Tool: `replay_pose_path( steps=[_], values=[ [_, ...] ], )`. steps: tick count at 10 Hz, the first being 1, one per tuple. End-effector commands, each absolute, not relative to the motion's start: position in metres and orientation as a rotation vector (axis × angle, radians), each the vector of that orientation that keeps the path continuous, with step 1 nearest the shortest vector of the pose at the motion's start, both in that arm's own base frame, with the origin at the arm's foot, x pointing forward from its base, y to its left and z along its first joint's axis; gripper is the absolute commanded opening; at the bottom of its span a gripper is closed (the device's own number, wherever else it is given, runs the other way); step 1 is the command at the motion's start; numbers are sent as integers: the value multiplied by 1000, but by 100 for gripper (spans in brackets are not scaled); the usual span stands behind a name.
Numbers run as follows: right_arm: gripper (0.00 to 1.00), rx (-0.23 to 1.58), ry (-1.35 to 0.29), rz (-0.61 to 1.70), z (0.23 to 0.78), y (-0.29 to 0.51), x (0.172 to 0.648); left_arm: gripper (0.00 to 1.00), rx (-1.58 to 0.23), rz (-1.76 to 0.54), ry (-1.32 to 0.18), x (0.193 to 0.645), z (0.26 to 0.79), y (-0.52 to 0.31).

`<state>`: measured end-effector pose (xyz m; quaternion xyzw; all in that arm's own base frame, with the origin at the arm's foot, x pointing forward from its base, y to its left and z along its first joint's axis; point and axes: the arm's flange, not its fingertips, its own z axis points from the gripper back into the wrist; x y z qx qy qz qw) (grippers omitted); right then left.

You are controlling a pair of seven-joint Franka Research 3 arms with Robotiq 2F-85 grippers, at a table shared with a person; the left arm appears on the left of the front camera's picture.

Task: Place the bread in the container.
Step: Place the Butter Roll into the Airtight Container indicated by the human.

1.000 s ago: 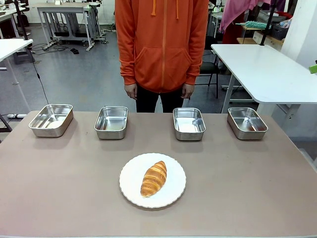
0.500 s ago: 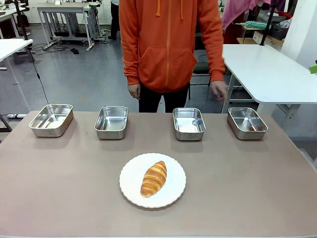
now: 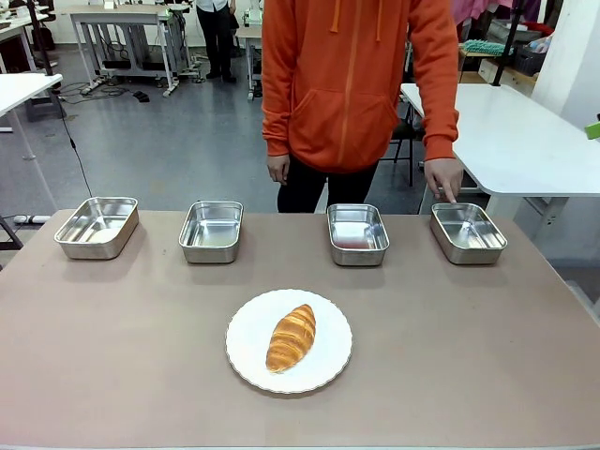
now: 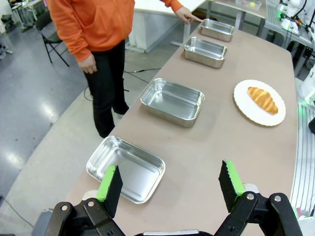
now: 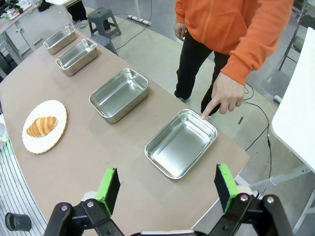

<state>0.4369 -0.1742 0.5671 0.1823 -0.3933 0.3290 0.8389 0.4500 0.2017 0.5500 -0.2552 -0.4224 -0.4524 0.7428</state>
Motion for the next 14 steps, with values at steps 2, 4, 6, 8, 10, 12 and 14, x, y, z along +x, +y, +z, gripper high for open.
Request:
replay_pose_path(
  steps=[2,4,6,8,10,12,14],
  values=[
    [100,400,-856,699,568,-174,439,100,-556,-993,-931,450,552,201],
    [100,400,-856,699,568,-174,439,100,-556,-993,-931,450,552,201],
    [100,400,-856,699,568,-174,439,100,-556,-993,-931,450,552,201],
    [100,400,-856,699,568,-174,439,100,-556,-993,-931,450,552,201],
    [100,406,-823,667,576,-160,437,100,-556,-993,-931,450,552,201],
    [100,396,-756,617,600,-104,441,100,-556,-993,-931,450,552,201],
    [100,328,-651,488,614,-20,447,100,-556,-993,-931,450,552,201]
  ],
)
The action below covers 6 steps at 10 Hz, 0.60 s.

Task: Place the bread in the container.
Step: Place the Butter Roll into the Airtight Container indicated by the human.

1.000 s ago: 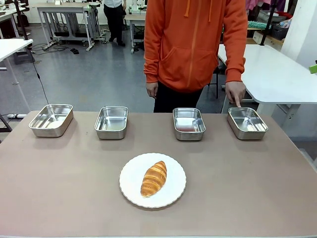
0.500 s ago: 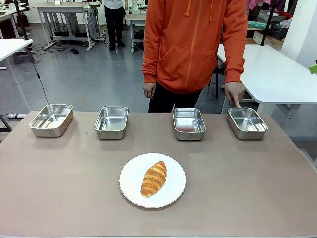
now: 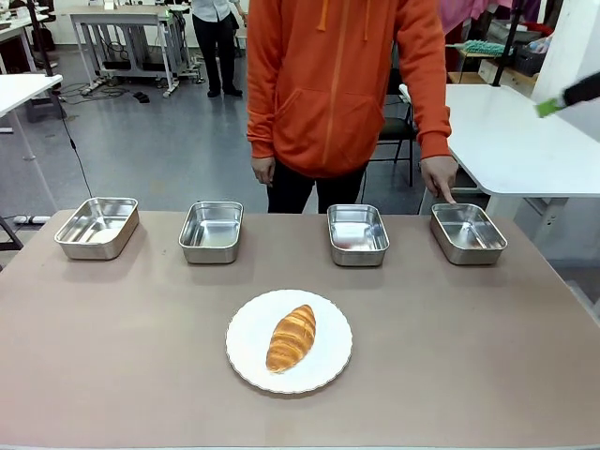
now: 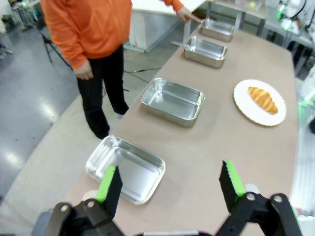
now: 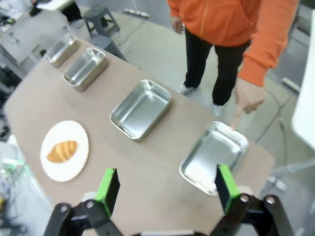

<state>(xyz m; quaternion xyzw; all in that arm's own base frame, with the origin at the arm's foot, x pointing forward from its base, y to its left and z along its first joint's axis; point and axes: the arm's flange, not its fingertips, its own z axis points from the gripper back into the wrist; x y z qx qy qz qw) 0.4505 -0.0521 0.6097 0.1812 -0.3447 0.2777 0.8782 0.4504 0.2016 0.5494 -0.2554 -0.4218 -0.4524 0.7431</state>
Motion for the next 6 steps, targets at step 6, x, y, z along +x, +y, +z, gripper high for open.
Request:
replay_pose_path(
  steps=[6],
  values=[
    [100,162,-444,49,530,217,401,100,-556,-993,-931,450,552,201]
  ],
)
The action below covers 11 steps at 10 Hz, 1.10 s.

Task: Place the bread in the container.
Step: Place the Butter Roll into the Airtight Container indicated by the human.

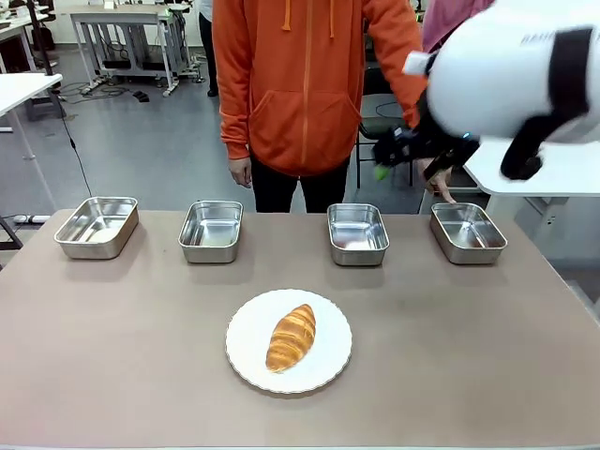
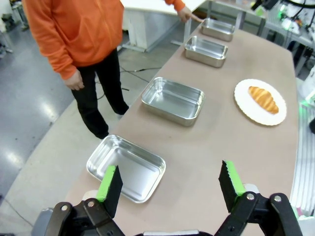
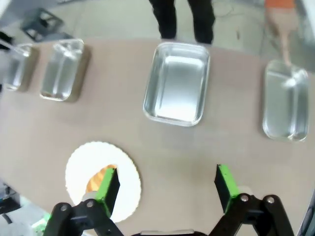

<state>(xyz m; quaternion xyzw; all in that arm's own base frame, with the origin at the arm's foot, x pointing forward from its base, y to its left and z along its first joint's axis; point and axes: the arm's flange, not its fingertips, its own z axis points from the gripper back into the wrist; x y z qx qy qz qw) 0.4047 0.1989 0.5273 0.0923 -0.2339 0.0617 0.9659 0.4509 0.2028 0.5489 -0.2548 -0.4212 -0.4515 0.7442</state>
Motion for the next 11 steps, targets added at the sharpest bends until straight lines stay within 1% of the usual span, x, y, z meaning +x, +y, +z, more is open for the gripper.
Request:
replay_pose_path(
  steps=[1,3,4,5,6,11],
  values=[
    [100,132,-376,49,509,245,394,100,-556,-993,-931,450,552,201],
    [100,162,-231,27,471,283,383,100,-556,-993,-931,450,552,201],
    [100,225,-179,-17,462,285,381,100,-556,-993,-931,450,552,201],
    [100,287,-184,-30,468,272,380,100,-556,-993,-931,450,552,201],
    [100,157,-233,37,455,285,368,100,-556,-993,-931,450,552,201],
    [100,157,-233,37,455,285,368,100,-556,-993,-931,450,552,201]
  ],
)
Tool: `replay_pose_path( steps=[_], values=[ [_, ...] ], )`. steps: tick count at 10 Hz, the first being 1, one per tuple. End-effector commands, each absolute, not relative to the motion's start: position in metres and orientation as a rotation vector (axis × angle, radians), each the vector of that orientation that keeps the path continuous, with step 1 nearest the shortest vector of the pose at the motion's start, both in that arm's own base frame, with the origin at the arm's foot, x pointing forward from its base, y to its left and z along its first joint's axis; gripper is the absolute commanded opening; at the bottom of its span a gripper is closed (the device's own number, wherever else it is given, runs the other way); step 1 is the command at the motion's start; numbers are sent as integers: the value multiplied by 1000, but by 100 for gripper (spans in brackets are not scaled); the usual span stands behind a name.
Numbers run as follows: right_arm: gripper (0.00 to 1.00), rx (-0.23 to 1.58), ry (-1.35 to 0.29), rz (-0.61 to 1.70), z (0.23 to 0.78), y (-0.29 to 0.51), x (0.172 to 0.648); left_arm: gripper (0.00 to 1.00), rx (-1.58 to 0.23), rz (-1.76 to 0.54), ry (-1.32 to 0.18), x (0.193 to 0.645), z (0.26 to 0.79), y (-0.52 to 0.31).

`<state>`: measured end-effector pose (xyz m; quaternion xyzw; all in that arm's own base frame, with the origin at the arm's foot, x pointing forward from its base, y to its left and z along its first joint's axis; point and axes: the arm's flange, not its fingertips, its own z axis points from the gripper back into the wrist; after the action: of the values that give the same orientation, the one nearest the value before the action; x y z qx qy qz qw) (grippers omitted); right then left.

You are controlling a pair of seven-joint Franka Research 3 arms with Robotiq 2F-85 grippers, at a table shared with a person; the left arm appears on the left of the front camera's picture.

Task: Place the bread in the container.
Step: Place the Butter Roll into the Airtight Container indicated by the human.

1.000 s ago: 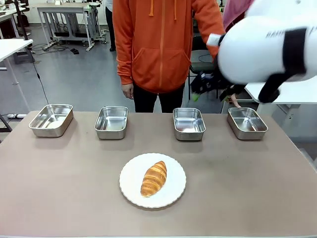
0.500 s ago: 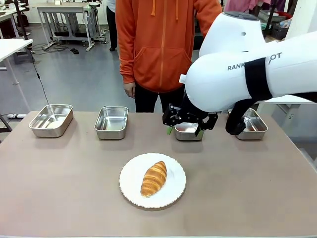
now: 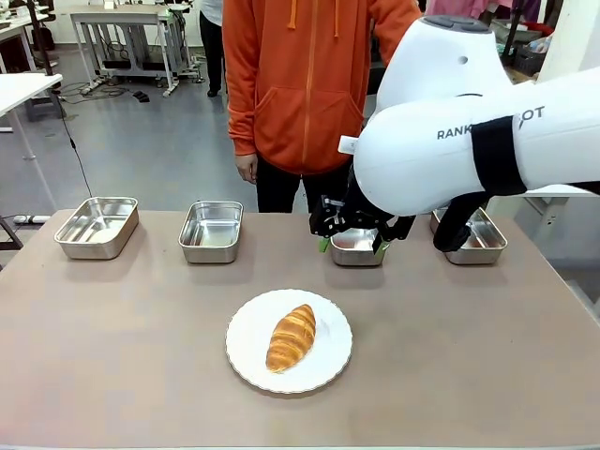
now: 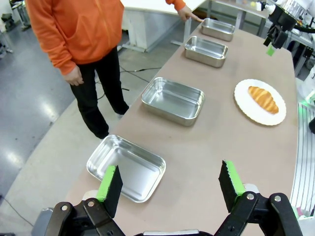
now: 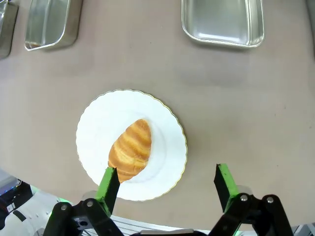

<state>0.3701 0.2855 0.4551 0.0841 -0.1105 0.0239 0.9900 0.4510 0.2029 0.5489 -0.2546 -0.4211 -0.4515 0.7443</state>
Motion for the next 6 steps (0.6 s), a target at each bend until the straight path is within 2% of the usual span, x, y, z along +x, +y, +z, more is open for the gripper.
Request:
replay_pose_path(
  steps=[1,4,6],
  values=[
    [100,169,-222,48,455,285,370,100,-556,-993,-931,450,552,201],
    [100,128,-227,-207,426,345,358,100,-556,-993,-931,450,552,201],
    [100,145,-160,-333,401,372,347,100,-556,-993,-931,450,552,201]
  ],
)
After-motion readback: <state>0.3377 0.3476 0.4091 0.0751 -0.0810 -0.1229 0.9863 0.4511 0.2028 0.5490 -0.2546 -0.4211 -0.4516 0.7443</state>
